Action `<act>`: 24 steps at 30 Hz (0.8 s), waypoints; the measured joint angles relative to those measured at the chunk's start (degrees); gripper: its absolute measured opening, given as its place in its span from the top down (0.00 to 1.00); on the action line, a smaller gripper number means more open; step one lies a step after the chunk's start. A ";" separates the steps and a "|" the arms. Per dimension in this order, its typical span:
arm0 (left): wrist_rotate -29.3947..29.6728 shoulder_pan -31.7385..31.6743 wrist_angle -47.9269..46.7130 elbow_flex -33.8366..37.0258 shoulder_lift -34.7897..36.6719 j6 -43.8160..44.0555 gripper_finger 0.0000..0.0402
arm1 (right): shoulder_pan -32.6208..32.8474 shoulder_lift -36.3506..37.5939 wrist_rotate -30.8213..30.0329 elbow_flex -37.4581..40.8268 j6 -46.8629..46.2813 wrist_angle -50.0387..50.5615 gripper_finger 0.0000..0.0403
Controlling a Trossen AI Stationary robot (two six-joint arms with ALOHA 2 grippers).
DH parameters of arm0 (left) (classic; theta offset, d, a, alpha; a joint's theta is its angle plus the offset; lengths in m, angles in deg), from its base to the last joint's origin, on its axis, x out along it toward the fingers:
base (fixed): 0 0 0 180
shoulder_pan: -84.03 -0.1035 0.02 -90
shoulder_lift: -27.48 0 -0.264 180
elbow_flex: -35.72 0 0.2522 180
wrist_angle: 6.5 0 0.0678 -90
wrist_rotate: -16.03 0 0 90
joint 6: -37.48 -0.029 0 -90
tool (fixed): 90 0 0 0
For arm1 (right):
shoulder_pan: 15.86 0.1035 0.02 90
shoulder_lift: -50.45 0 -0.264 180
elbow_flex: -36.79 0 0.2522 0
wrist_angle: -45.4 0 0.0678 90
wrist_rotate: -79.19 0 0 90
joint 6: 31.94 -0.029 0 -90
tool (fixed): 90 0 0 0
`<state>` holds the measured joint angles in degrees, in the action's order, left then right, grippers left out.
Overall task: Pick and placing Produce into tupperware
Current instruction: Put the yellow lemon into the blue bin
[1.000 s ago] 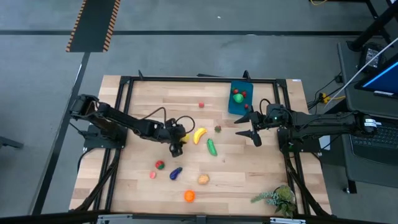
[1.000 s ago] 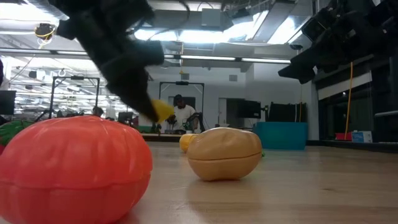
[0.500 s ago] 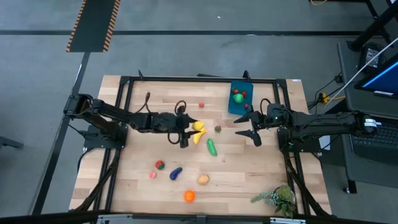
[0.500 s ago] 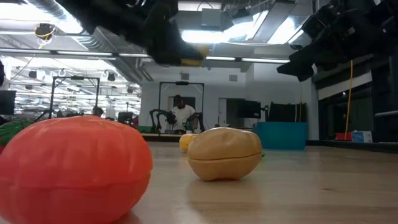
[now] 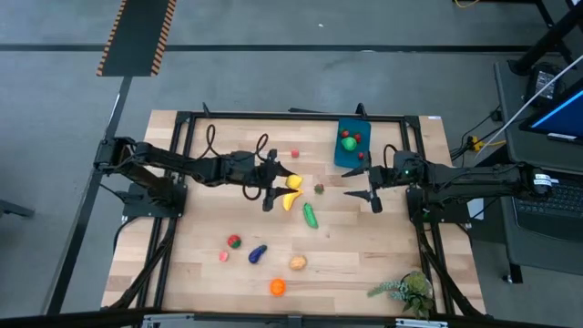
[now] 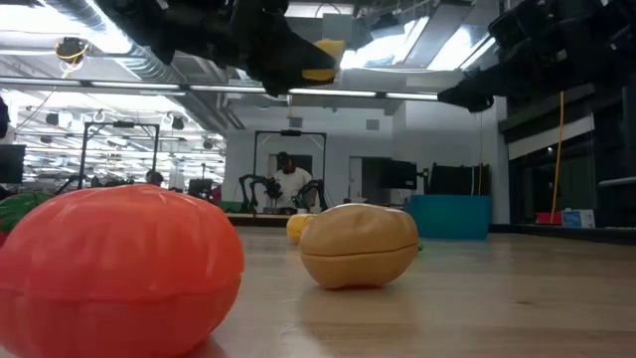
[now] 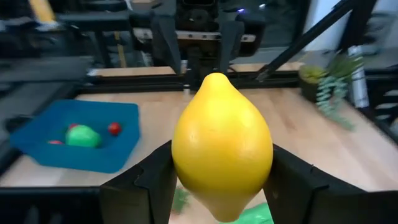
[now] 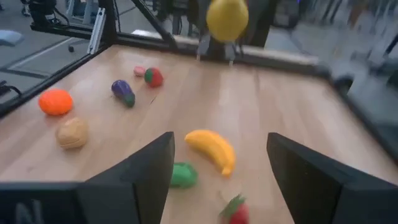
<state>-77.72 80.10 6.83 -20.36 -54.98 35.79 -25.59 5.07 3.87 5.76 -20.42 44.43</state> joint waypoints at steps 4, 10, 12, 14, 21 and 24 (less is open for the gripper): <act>-6.11 -2.08 0.26 0.00 -0.57 3.74 0.53 | 1.00 0.02 -0.02 0.00 6.90 -2.14 0.36; -12.14 -4.01 1.37 -0.26 -4.38 6.23 0.53 | 1.85 -1.92 -0.03 0.02 8.02 -2.80 0.36; -14.68 -4.30 1.40 -2.10 -6.57 6.92 0.53 | 1.85 -3.68 -0.04 0.02 7.77 -4.10 0.36; -17.74 -4.65 1.30 -4.80 -8.87 7.17 0.53 | 1.85 -5.90 -0.04 -0.10 7.86 -5.74 0.36; -25.14 -6.45 -7.15 -13.47 -15.12 7.14 0.53 | 1.85 -11.68 -2.28 -4.69 8.28 -4.08 0.36; -25.64 -6.87 -9.30 -14.64 -16.08 5.84 0.53 | 1.87 -12.90 -3.87 -6.45 8.23 -2.97 0.36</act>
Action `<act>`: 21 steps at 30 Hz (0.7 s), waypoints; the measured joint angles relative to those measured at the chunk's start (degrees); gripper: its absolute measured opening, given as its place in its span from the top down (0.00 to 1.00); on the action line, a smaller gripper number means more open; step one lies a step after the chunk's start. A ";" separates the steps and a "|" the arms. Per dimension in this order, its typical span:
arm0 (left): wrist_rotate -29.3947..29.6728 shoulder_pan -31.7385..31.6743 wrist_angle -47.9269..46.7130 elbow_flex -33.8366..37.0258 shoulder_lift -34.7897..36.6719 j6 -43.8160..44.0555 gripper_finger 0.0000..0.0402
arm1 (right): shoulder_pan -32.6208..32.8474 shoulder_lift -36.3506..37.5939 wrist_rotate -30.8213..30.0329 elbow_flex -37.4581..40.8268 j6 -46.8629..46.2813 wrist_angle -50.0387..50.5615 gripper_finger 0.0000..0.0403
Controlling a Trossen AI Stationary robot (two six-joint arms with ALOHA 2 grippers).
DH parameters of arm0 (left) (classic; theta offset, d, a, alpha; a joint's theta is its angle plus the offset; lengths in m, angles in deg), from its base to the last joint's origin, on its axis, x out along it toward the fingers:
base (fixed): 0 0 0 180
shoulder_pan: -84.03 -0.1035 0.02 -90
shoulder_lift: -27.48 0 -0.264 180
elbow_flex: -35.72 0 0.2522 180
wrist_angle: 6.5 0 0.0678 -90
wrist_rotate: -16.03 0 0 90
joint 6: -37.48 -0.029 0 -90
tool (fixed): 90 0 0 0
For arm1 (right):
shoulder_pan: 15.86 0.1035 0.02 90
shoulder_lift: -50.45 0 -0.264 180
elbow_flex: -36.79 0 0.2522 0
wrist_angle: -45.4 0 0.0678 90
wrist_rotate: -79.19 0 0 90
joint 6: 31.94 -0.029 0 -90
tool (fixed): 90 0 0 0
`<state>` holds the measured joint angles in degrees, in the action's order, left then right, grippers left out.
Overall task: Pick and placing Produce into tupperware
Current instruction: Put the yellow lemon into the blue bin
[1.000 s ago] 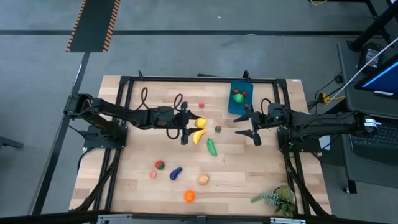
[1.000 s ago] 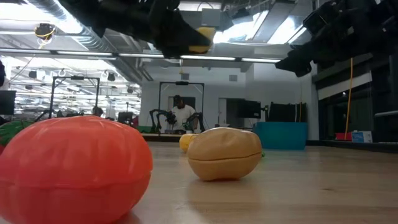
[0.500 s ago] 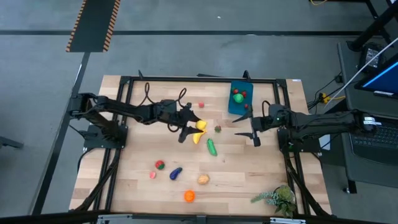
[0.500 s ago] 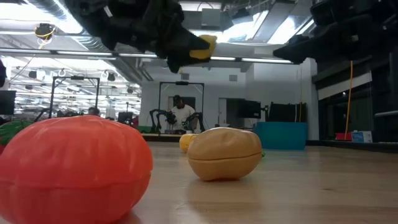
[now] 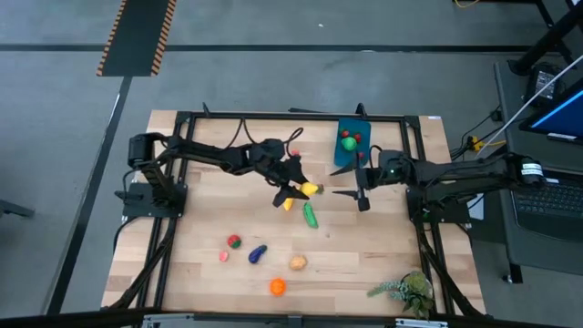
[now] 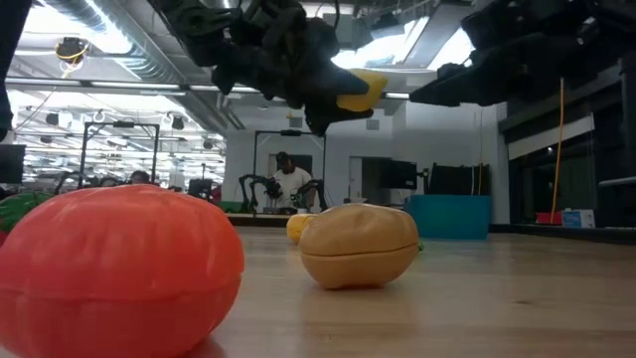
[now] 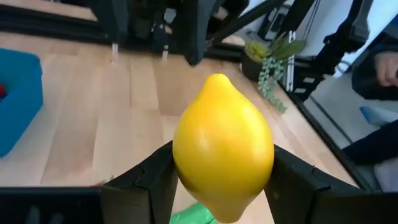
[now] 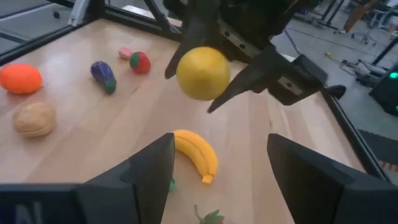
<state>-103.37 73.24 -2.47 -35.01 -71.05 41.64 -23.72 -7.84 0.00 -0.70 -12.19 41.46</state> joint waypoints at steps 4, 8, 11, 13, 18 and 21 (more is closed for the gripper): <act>-0.16 0.03 0.18 -0.26 -0.10 -0.26 0.53 | 0.04 -1.39 -1.75 -1.65 0.03 0.49 0.36; -0.16 -0.13 0.18 -0.26 -0.10 -0.26 0.53 | 0.04 -2.73 -1.79 -2.96 0.21 0.40 0.36; -0.16 -0.13 0.19 -0.25 -0.10 -0.74 0.53 | 0.04 -4.04 -1.76 -3.79 0.35 0.40 0.36; -0.22 -0.13 0.20 -0.26 -0.10 -0.94 0.53 | 0.05 -5.15 -1.73 -4.47 0.46 0.42 0.36; -1.67 -0.17 0.20 -0.26 -0.10 -0.96 0.53 | 1.89 -8.72 -1.75 -7.18 3.57 0.79 0.36; -1.85 -0.24 0.19 -0.24 -0.10 -0.58 0.53 | 3.54 -10.79 -1.80 -10.73 5.89 6.09 0.36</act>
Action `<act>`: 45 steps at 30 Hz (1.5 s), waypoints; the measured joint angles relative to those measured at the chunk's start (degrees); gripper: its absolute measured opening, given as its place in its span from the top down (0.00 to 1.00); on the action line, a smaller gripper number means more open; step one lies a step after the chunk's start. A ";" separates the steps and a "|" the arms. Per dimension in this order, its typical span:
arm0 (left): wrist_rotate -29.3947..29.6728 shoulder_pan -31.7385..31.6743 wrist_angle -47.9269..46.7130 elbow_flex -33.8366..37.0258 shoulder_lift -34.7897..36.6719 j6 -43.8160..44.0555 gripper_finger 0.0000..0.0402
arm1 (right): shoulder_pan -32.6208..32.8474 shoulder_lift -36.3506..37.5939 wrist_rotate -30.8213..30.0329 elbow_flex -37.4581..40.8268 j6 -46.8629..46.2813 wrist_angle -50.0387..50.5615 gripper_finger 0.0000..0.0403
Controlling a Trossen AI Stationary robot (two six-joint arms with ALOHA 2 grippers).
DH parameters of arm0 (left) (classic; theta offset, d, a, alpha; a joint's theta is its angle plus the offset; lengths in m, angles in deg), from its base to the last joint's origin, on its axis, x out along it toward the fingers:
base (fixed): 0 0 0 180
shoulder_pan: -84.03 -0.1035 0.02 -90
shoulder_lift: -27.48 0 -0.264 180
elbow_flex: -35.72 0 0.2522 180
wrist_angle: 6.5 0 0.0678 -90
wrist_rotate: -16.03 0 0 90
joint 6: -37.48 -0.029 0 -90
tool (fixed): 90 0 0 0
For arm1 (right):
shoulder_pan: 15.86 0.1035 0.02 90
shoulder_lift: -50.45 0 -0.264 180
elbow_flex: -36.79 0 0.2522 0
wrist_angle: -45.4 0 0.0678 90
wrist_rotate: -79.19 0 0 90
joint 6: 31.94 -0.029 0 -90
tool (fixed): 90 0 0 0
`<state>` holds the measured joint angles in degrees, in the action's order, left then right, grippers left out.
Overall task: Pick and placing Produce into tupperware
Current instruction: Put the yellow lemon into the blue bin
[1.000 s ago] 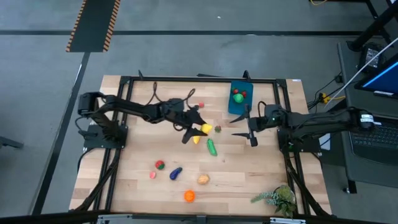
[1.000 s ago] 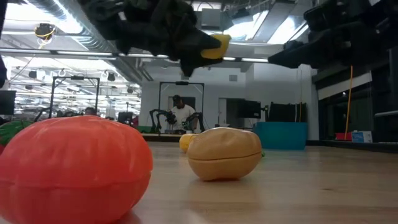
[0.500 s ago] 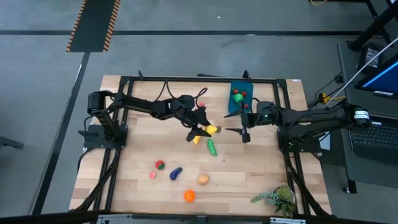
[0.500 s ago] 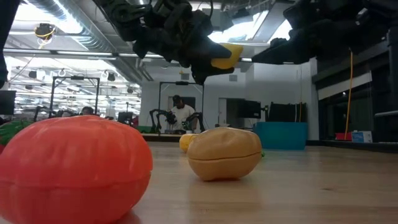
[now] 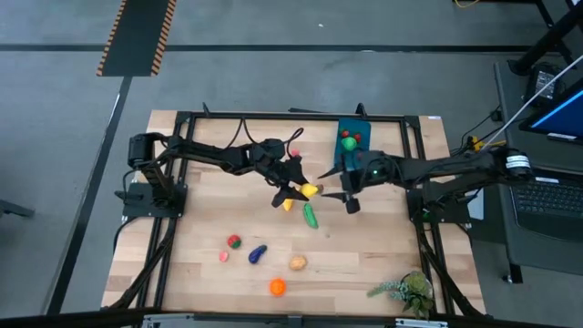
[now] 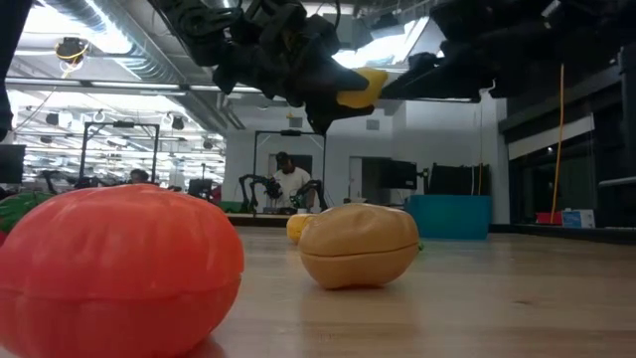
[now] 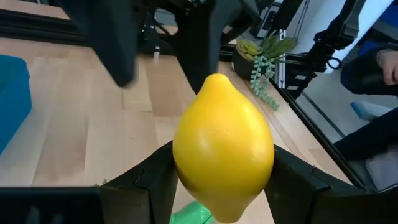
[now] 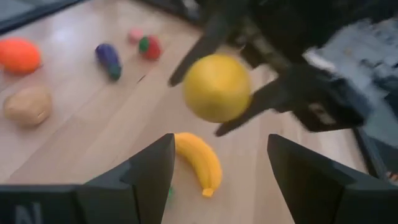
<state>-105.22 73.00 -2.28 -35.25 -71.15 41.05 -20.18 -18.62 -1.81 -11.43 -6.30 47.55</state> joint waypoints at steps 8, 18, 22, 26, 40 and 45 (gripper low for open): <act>-1.03 -0.21 -1.79 -0.02 0.00 0.52 0.53 | 2.76 -2.41 -3.69 -7.01 -0.19 7.80 0.36; -1.11 -0.19 -2.57 -0.01 0.00 0.35 0.53 | 2.71 -2.43 -5.06 -7.49 -3.55 8.03 0.36; -1.11 -0.19 -2.57 0.00 0.00 -0.64 0.53 | 2.71 -2.43 -5.06 -7.49 -3.72 8.04 0.36; -1.11 -0.19 -2.57 0.00 0.00 -1.73 0.53 | 2.71 -2.43 -5.02 -7.49 -3.72 8.04 0.36; -2.54 -0.02 -2.57 0.00 0.00 -1.88 0.53 | 2.71 -2.43 -4.88 -7.49 -6.63 8.21 0.36; -2.54 -0.04 -3.19 0.00 0.00 -2.38 0.53 | 2.71 -2.43 -4.88 -7.49 -7.18 8.03 0.36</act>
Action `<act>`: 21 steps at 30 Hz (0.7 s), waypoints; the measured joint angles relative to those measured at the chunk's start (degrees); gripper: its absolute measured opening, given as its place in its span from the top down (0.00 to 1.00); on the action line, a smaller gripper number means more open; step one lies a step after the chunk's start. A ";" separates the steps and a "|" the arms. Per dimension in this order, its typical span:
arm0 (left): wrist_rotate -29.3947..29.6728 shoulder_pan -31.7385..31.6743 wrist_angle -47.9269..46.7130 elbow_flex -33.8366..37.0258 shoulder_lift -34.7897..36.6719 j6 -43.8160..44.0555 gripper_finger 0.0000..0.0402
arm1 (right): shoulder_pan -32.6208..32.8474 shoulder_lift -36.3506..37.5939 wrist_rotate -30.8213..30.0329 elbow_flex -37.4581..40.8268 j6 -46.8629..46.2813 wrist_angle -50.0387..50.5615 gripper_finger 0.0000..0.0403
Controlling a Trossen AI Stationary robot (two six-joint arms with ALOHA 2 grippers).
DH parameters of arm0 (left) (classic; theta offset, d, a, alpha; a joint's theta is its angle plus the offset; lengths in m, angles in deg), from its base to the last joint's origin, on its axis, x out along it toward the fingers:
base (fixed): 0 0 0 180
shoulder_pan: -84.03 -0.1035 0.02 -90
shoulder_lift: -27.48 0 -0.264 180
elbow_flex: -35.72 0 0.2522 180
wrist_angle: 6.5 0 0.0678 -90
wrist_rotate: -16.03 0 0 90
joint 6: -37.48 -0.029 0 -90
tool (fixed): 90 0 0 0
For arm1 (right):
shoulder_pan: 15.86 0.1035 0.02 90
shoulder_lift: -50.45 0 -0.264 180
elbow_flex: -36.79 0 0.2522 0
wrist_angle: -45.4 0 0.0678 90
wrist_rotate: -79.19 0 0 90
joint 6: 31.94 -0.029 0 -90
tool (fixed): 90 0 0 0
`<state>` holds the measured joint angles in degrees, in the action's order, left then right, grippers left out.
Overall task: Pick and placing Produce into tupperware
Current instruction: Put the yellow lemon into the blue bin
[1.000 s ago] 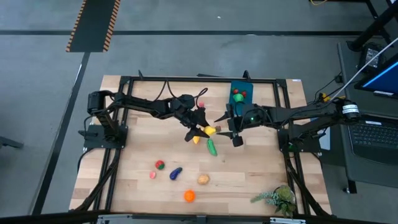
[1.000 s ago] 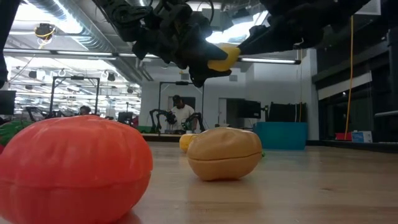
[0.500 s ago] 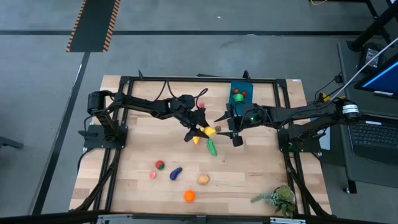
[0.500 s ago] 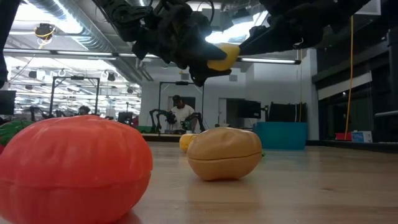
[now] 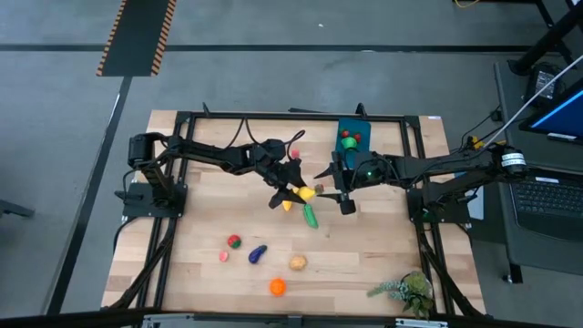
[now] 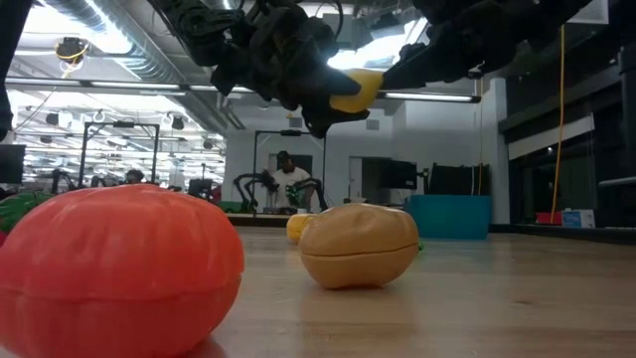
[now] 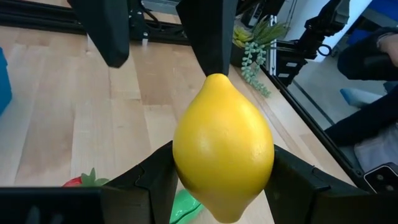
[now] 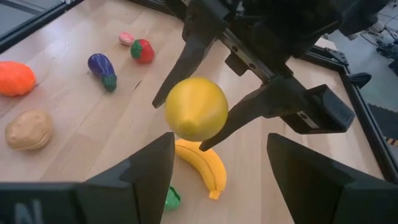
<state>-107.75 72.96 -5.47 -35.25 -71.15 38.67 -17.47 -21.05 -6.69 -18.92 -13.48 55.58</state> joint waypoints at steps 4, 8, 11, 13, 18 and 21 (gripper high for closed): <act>0.00 0.00 -0.39 0.00 0.00 -0.30 0.53 | 0.00 0.00 0.00 0.00 -0.19 0.02 0.36; 0.00 0.00 -0.42 0.00 0.00 -0.31 0.53 | 0.00 0.00 0.00 0.00 -0.17 0.05 0.36; 0.00 0.00 -0.53 0.00 0.00 -0.33 0.53 | 0.00 0.00 0.49 0.02 -0.12 0.04 0.36; 0.00 0.00 -0.84 0.00 0.00 -0.33 0.53 | 0.00 0.00 1.48 0.02 0.02 0.03 0.36; 0.00 0.00 -0.88 0.00 0.01 -0.33 0.53 | 0.00 0.00 1.99 0.02 0.16 0.54 0.36; 0.00 0.00 -0.88 0.00 0.02 -0.33 0.53 | 0.00 0.00 2.01 0.02 0.34 1.32 0.36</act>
<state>-107.75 72.96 -6.35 -35.25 -71.13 38.34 -17.47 -21.05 -4.68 -18.90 -13.14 56.91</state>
